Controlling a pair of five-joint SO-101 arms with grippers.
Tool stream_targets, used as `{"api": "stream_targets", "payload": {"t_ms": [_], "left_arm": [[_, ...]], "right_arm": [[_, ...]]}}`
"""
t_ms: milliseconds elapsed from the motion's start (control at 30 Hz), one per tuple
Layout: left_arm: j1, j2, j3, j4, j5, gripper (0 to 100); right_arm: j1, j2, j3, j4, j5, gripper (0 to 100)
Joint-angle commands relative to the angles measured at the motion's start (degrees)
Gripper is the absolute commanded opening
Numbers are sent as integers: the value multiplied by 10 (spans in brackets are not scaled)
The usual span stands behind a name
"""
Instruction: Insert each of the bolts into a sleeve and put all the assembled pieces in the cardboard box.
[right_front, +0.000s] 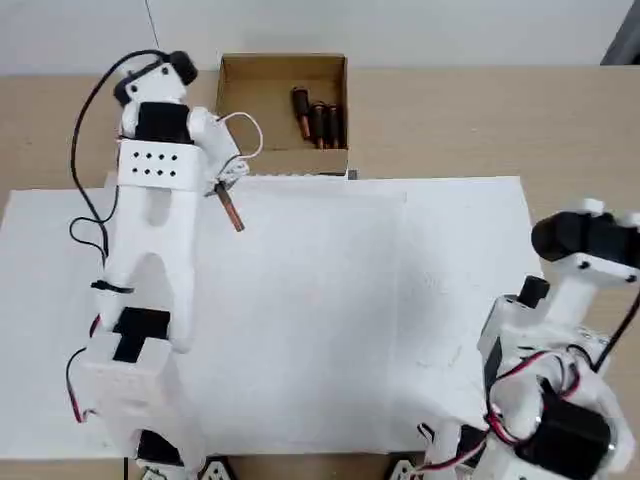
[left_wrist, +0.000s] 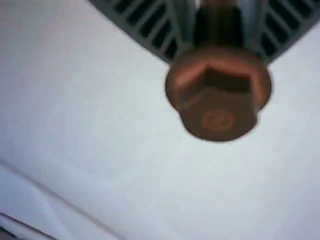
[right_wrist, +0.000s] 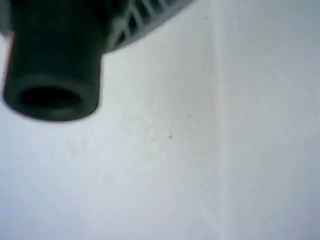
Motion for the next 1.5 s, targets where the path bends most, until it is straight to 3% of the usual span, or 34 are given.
{"api": "stream_targets", "payload": {"t_ms": [0, 267, 600, 1200, 1467], "left_arm": [[42, -106, -29, 12, -29, 5], [69, -228, -18, 13, -54, 5], [73, -371, 209, -11, -75, 5], [68, -796, 688, -265, -102, 5], [68, -898, 815, -315, -102, 5]], "right_arm": [[2, -6, -2, -7, 4, 4], [1, -6, -2, 10, 4, 4], [-64, -7, 62, -13, -12, 4], [-93, -10, 104, -107, -26, 4], [-93, -152, 233, -164, -22, 4]]}}
